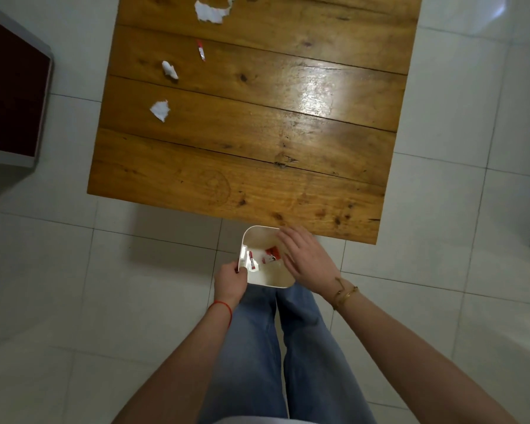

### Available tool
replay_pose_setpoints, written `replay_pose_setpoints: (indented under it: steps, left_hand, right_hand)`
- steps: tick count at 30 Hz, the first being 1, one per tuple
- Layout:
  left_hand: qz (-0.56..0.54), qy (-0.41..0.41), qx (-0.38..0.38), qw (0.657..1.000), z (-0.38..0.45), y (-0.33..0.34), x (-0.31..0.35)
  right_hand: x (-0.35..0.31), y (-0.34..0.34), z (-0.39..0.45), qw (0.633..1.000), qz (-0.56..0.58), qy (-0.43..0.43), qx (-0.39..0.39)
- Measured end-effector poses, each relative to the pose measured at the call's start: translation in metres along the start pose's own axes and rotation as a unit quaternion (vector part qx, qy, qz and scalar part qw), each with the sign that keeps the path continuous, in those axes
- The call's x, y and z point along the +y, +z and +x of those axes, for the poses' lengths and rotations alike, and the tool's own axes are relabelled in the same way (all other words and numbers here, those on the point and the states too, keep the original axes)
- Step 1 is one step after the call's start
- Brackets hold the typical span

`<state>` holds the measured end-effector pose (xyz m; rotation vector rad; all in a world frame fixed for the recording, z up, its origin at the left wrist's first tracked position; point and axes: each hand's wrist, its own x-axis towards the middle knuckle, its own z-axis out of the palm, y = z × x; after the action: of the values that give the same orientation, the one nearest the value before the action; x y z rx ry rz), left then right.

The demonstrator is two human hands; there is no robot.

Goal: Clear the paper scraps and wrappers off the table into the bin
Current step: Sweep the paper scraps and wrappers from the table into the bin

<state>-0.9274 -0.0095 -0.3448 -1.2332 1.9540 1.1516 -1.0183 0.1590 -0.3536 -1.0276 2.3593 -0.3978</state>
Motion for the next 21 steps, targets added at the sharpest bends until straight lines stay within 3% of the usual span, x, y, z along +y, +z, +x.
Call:
replay_pose_setpoints:
  steps: [7,21]
  left_hand:
    - [0.002,0.039,-0.011,0.999,-0.041,-0.037,0.036]
    - [0.104,0.167,-0.016,0.980,-0.112,-0.070,0.125]
  right_hand:
    - [-0.022,-0.063,-0.025,0.980,0.081,0.134,0.121]
    - [-0.034,-0.155,-0.104,0.931,0.126,0.230,0.253]
